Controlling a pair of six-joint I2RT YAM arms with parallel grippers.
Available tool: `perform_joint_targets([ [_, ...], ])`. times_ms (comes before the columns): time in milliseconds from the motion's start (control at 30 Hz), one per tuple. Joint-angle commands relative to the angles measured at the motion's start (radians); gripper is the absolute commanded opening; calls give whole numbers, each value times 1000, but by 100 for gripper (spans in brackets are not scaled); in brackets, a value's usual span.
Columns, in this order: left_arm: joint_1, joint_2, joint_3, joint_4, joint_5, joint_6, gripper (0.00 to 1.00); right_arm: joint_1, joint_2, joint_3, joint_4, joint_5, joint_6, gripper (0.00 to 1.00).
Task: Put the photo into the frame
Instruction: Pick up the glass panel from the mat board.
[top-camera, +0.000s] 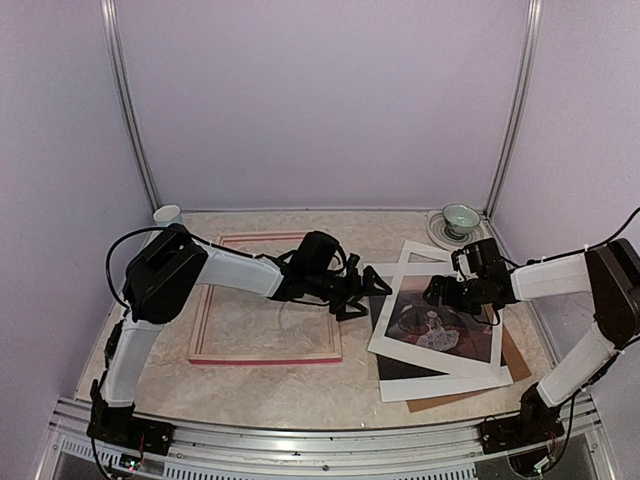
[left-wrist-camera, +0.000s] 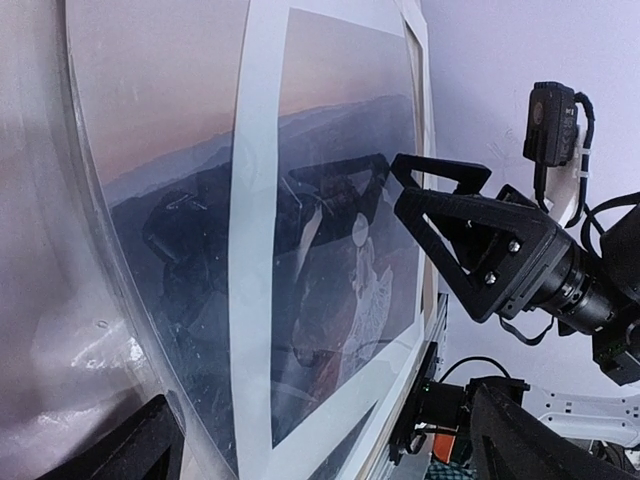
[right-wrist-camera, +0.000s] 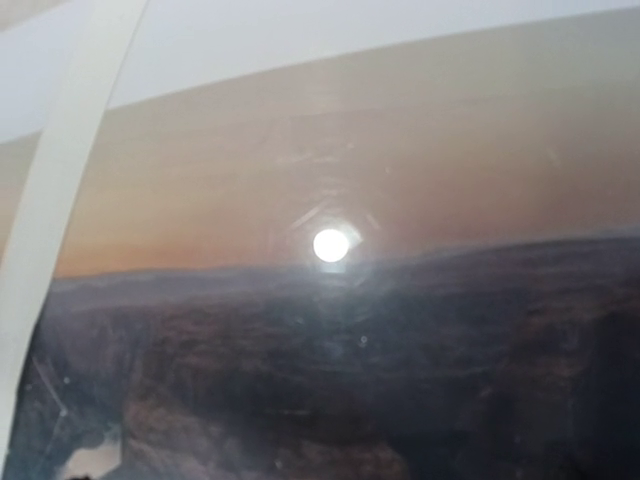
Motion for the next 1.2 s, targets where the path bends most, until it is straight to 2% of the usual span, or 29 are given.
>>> perform_joint_targets([
  [0, -2, 2, -36, 30, 29, -26, 98, 3, 27, -27, -24, -16, 15, 99],
  [633, 6, -52, -115, 205, 54, -75, 91, 6, 45, -28, -14, -22, 14, 99],
  [867, 0, -55, -119, 255, 66, -81, 84, 10, 51, -29, -6, -27, 17, 99],
  [1167, -6, -34, -112, 272, 67, -99, 69, 14, 51, -25, -8, -30, 18, 99],
])
